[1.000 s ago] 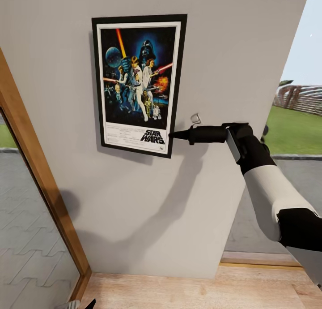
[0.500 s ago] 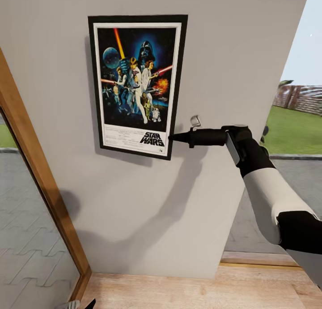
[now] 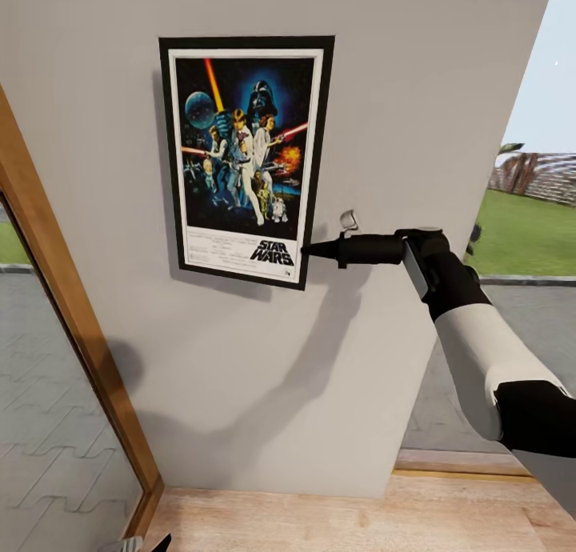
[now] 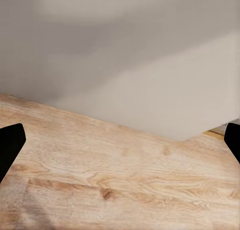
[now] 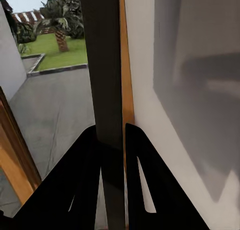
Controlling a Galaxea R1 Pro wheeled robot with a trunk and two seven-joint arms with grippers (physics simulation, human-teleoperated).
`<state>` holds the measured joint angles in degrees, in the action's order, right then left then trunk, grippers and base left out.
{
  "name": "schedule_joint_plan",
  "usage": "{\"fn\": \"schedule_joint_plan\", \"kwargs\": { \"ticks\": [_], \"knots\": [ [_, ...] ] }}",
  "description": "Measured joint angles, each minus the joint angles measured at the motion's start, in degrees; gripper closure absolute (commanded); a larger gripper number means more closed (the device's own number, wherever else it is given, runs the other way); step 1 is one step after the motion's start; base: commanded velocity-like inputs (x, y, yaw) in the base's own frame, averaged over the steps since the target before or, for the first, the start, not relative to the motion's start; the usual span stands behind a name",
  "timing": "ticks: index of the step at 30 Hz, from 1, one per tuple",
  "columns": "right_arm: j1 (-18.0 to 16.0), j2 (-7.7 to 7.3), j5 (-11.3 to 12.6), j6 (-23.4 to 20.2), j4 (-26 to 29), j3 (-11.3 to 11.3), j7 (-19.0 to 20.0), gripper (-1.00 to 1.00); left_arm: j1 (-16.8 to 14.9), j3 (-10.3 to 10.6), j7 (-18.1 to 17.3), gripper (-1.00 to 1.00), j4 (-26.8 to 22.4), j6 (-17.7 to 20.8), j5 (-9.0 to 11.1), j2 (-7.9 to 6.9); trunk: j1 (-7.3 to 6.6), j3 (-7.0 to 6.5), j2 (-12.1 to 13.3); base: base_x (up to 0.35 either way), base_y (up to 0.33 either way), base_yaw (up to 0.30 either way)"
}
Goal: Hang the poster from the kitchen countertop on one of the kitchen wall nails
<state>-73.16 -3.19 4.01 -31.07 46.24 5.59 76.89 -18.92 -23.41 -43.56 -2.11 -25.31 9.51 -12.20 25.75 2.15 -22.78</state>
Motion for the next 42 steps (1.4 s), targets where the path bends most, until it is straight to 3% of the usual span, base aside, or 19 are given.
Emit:
{"fn": "schedule_joint_plan", "kwargs": {
  "ticks": [42],
  "knots": [
    [0.28,0.0,0.0,0.14,0.0,0.78,-0.08,1.0,-0.02,0.0,0.0,-1.0,0.0,0.0,0.0,0.0,0.0,0.0,0.0,0.0,0.03,0.0]
  ]
}}
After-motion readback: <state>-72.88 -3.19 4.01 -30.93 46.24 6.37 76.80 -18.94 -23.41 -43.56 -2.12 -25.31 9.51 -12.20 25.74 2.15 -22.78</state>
